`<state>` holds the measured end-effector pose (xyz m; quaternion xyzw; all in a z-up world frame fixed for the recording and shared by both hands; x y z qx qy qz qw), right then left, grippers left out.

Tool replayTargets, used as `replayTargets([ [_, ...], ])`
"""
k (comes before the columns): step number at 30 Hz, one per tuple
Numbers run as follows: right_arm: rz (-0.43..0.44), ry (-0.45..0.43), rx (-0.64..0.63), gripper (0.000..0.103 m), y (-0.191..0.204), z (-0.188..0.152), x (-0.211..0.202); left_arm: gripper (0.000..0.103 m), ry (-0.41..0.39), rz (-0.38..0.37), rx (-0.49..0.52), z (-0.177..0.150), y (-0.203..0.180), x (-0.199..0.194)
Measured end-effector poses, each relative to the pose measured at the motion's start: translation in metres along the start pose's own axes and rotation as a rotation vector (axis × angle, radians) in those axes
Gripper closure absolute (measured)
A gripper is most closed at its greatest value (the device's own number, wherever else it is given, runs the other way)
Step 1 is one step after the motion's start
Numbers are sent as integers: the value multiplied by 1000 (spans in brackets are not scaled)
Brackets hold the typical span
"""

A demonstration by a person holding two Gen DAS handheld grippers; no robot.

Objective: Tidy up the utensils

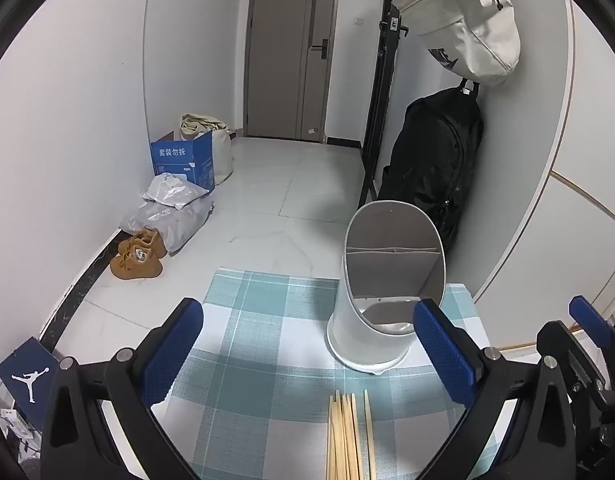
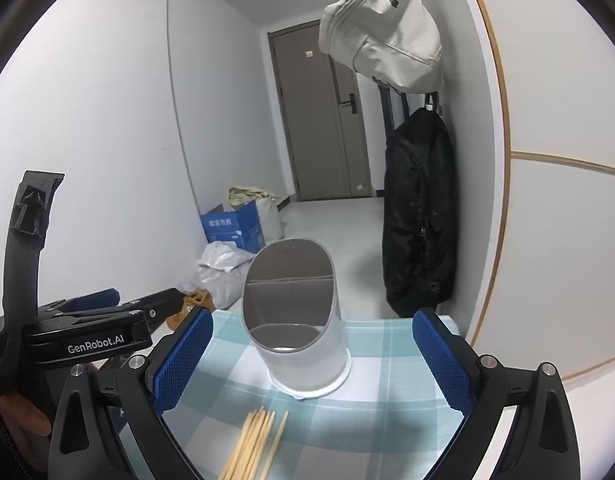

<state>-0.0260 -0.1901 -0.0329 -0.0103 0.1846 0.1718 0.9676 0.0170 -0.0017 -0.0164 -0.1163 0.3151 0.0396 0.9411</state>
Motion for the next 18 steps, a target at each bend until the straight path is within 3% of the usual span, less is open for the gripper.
replayTargets([
  [18, -14, -11, -12, 2, 3, 1, -3, 1, -12, 7, 5, -1, 0, -3],
])
Point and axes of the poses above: each gripper's, at about its wrist camera, not at the fingertips, and x roughly the way its jaws point, y to its left, z to its top, the point moved 2 cm from there along x, roughly the way its jaws point, and after that the axes turned 7 degrees about -x, right-handed, at the moved point
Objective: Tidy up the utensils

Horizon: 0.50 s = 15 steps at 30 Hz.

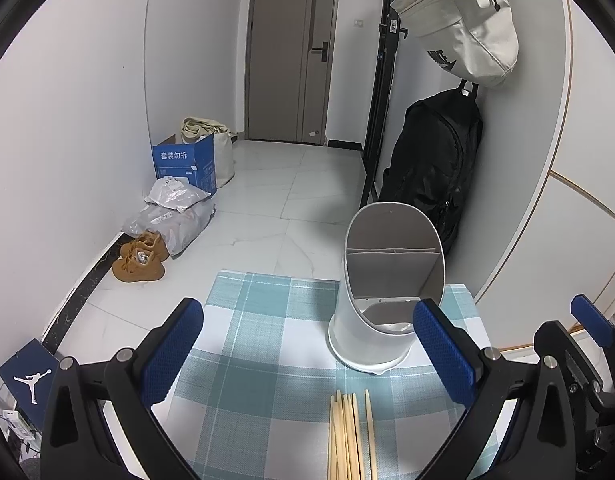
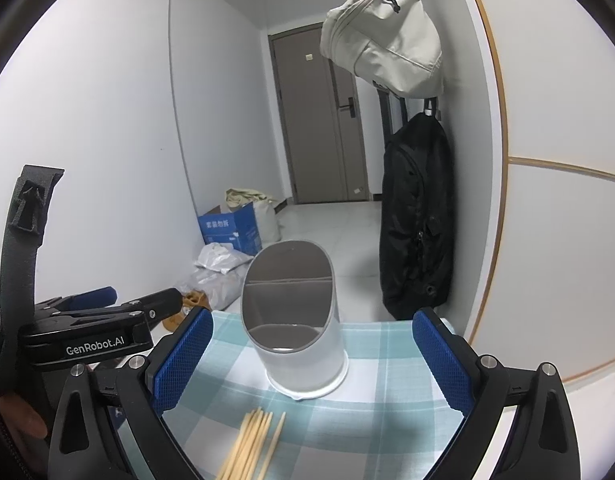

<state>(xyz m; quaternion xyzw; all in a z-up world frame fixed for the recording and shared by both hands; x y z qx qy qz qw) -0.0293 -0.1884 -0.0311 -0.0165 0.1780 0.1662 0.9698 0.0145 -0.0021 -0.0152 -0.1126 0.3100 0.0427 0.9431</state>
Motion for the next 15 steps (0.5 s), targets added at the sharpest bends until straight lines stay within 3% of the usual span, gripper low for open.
replayTargets([
  [15, -5, 2, 1, 2, 2, -1, 1, 1, 3, 3, -3, -2, 0, 1],
])
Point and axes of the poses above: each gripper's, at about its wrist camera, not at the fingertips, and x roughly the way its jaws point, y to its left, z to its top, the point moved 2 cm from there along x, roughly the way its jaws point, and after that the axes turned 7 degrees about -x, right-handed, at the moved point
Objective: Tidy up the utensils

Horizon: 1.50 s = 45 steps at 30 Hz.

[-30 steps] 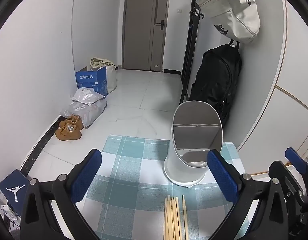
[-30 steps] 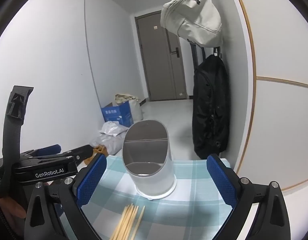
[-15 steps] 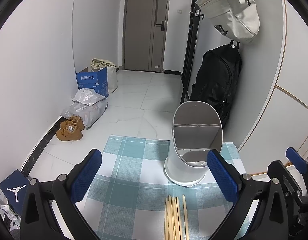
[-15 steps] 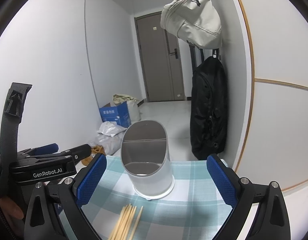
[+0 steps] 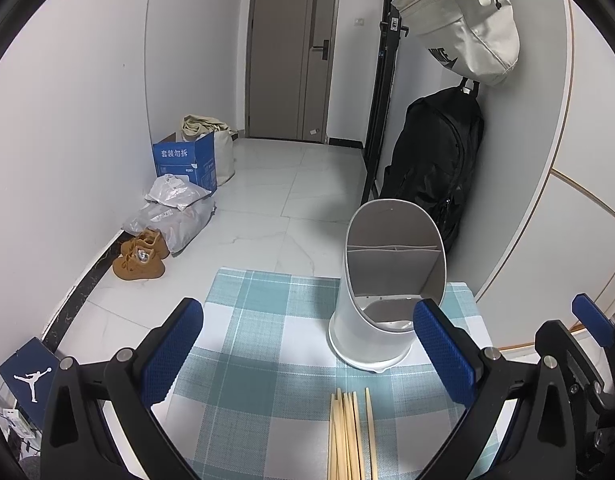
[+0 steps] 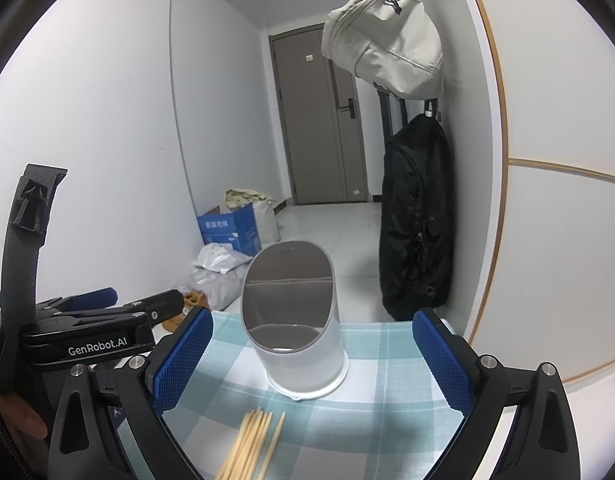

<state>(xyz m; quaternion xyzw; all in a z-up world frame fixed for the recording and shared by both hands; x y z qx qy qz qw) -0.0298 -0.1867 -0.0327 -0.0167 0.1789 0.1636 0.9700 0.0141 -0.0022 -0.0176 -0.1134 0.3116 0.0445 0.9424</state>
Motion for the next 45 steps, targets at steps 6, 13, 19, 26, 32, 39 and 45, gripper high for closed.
replayTargets([
  [6, 1, 1, -1, 2, 0, 0, 0, 1, -1, 2, 3, -1, 0, 0],
  [13, 3, 2, -9, 2, 0, 1, 0, 1, 1, 6, 5, -2, 0, 0],
  [19, 4, 3, -7, 2, 1, 0, 0, 1, 7, 7, 3, -3, 0, 2],
  [26, 4, 7, -8, 2, 1, 0, 0, 1, 14, 9, 2, -4, -1, 3],
  [32, -6, 20, -11, 2, 1, -3, 3, 1, 26, 11, 3, -6, -1, 6],
  [39, -20, 53, -6, 2, 0, -5, 12, 1, 55, 5, 5, -8, 2, 13],
  [45, -17, 207, -18, 3, 3, -24, 43, 1, 96, 50, 31, -14, 16, 32],
])
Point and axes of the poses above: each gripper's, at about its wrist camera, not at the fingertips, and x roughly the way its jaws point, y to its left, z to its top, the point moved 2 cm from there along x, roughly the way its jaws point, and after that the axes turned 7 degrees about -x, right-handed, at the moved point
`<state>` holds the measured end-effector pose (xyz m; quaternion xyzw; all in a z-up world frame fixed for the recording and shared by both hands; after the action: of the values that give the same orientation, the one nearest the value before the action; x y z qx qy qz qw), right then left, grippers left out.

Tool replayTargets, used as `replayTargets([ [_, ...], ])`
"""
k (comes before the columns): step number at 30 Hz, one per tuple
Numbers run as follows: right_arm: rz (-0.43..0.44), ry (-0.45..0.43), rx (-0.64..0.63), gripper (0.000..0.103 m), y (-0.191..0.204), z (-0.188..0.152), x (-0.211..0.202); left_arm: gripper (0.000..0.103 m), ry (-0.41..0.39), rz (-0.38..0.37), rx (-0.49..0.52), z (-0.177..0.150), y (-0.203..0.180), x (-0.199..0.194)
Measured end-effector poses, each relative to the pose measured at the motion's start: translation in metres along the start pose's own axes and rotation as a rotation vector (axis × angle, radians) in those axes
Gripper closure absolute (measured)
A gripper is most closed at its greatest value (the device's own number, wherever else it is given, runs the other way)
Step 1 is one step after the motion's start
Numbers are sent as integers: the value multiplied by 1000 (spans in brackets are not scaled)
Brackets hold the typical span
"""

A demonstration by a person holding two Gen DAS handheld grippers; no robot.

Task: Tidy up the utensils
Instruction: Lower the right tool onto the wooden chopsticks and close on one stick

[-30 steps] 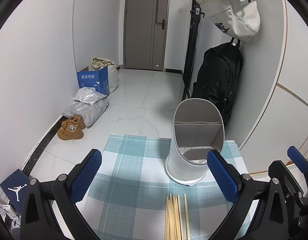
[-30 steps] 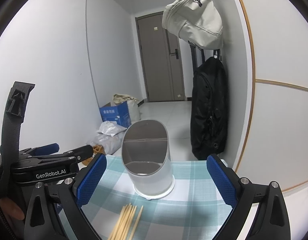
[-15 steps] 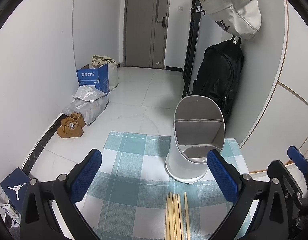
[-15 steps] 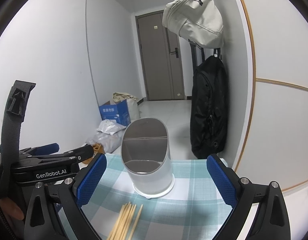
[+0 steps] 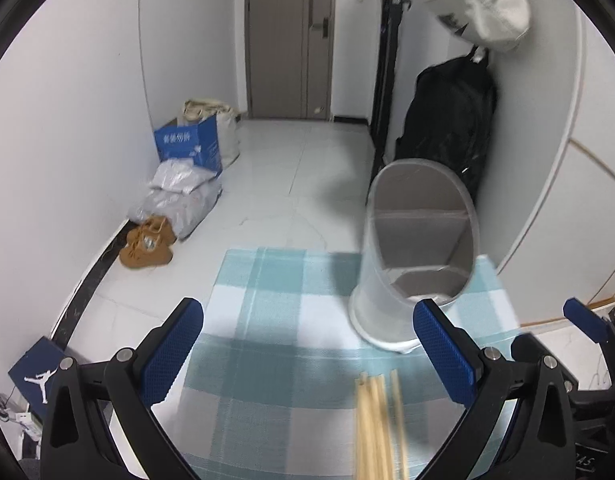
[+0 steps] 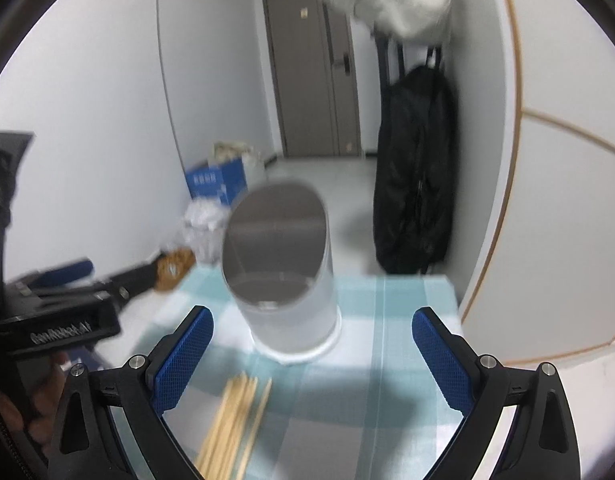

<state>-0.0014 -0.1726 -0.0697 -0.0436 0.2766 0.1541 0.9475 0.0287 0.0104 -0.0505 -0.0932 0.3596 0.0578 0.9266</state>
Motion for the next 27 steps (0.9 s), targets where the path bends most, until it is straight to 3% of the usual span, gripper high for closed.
replayTargets([
  [2, 9, 75, -12, 5, 3, -7, 17, 1, 43, 6, -40, 1, 12, 11],
  [6, 32, 221, -37, 22, 11, -23, 50, 1, 103, 22, -118, 7, 34, 28],
  [8, 58, 307, -53, 26, 17, -34, 69, 1, 116, 36, -134, 8, 41, 34],
  [14, 101, 463, -112, 50, 36, -57, 108, 1, 187, 83, -158, 3, 55, 54],
  [23, 78, 519, -161, 59, 53, -71, 138, 1, 276, 120, -181, -9, 70, 68],
  [27, 61, 507, -192, 74, 60, -68, 138, 1, 304, 129, -158, -15, 67, 71],
])
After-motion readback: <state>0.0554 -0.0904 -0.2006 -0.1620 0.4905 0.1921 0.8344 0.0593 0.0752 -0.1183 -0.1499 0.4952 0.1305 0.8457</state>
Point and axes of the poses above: each gripper's, at about its wrist camera, not at the fingertips, and x roughly the way its jaws point, y to its left, z to its top, the point moved 2 cm from there along x, roughly the way its jaws point, and after that the axes turned 7 degrees about -x, right-handed, at the moved point
